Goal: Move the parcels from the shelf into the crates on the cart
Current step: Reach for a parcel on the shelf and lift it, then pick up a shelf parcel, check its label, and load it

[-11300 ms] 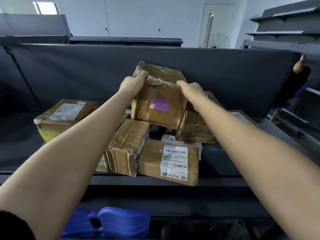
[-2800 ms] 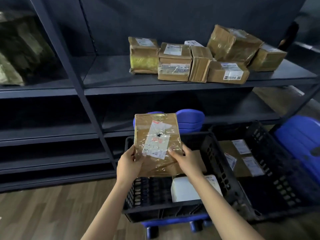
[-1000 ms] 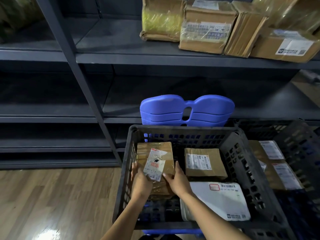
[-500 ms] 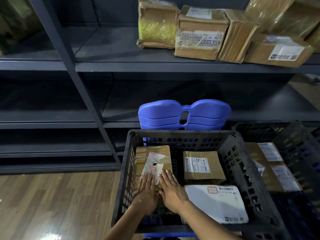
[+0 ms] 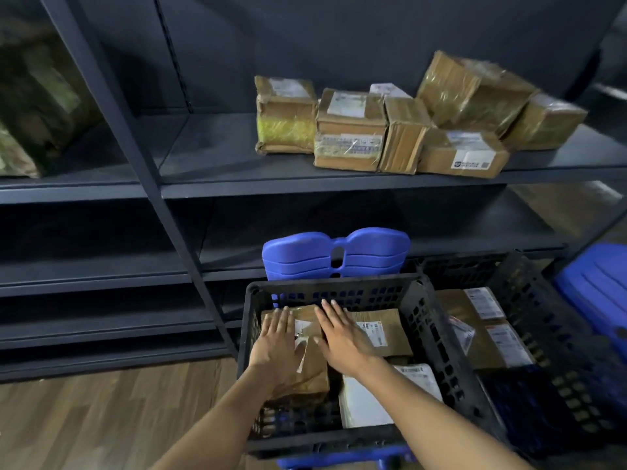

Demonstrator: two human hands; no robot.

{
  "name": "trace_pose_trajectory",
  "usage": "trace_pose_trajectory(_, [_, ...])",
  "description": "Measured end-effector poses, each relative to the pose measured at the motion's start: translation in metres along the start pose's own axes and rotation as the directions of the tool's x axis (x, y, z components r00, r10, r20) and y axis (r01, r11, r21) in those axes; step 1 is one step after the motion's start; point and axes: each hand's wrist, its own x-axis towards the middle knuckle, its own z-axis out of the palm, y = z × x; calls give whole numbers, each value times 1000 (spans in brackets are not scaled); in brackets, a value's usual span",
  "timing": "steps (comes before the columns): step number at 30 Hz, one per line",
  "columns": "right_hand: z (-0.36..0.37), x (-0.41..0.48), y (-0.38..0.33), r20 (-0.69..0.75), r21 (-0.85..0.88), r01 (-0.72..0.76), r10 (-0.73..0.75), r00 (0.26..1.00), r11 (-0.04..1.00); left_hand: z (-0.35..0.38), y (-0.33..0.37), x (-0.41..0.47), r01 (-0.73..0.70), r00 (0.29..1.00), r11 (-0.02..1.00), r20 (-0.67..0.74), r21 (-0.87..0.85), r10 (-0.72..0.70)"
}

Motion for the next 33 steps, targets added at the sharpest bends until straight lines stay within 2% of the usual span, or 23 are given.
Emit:
trace_pose_trajectory(10, [-108, 0, 8, -214, -65, -93, 77, 974, 994, -111, -15, -1, -81, 961, 997, -265, 11, 82])
trace_pose_trajectory(19, [-175, 0, 44, -341, -55, -105, 80, 937, 993, -179, -3, 12, -109, 857, 993, -501, 46, 118])
trace_pose_trajectory(33, [-286, 32, 169, -481, -148, -38, -39, 876, 988, -274, 88, 81, -42, 740, 999, -672, -9, 25])
